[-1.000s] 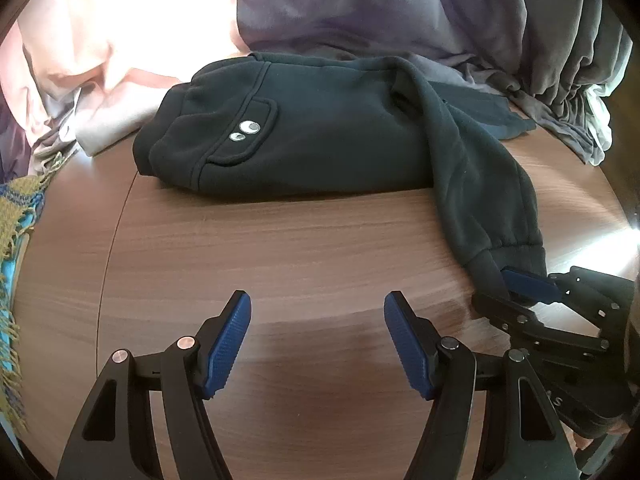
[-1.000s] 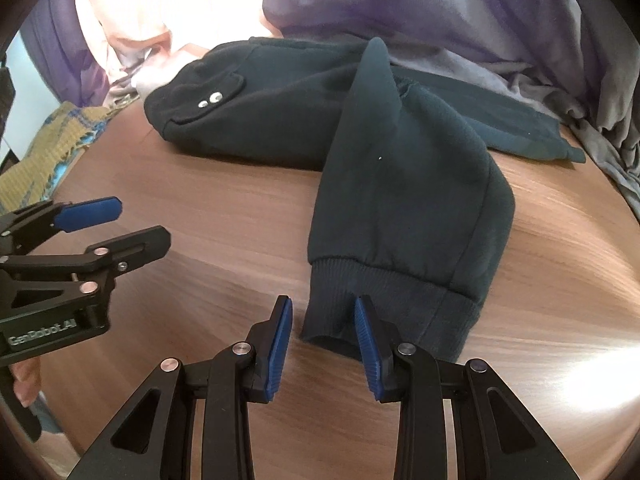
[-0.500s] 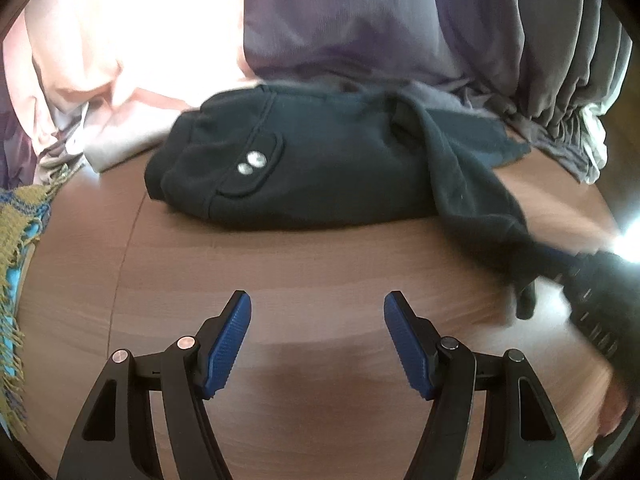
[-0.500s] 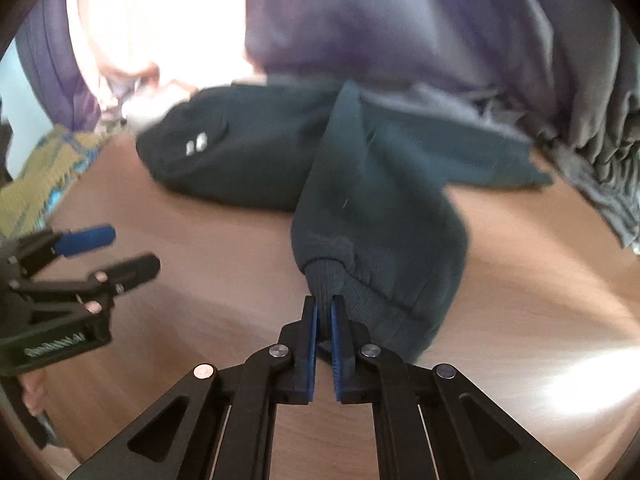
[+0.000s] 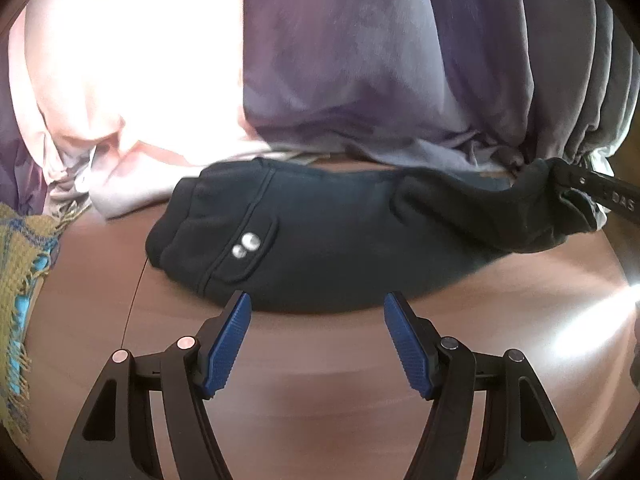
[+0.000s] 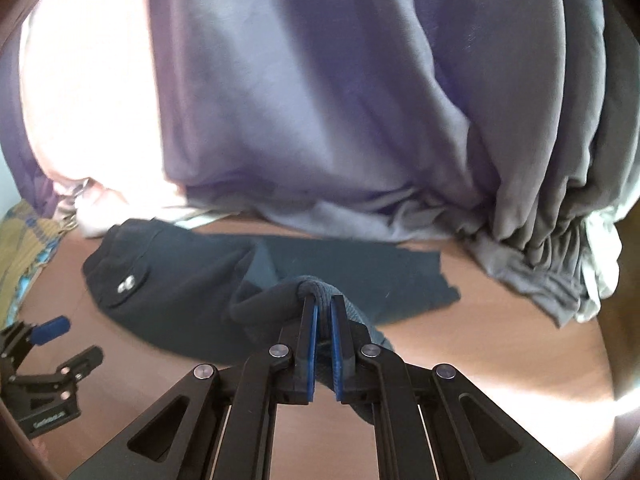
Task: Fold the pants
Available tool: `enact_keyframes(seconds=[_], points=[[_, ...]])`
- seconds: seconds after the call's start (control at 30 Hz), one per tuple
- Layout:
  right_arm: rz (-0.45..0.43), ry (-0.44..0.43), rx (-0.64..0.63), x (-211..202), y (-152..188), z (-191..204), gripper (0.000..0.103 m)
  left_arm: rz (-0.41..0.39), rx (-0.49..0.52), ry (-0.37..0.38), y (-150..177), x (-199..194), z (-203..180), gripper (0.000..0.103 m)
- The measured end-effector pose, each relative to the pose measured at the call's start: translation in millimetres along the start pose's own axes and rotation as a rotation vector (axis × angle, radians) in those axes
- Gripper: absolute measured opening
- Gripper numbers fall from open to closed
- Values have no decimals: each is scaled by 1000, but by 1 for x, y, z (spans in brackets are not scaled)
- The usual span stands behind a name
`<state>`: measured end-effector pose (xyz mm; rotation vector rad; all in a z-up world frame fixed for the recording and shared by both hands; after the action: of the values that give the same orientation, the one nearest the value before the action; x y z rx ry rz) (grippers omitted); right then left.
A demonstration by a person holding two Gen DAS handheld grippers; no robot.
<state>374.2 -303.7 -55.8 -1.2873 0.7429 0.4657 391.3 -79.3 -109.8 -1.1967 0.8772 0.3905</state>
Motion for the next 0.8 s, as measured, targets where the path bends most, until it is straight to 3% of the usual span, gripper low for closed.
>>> enact_keyframes(seconds=[0.27,0.4,0.53,0.8], points=[[-12,46,-3,40,-46,-35,7,-16,-12,-47,-27,21,-19,68],[-4,73,1,63,-65,-56,7,-42,56,-68,-44,39,-33,69],[29,88,16,92,-69,-76,7,-66,171,-54,-72,62,-43,69],[126,112,102,141,-59,-115,7,-48,277,-51,-106,107,-61,69]])
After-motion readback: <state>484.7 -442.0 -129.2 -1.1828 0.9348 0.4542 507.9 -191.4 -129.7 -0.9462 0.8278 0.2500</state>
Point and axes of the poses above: each gripper's, at about its wrist camera, not at the fingertips, and x roughly the way its jaws point, z to its left, y to its underside, the point moved 2 cm from there along x, roughly the way its jaws point, and after that the axes turned 9 degrees about x, right-handed, at the moved point
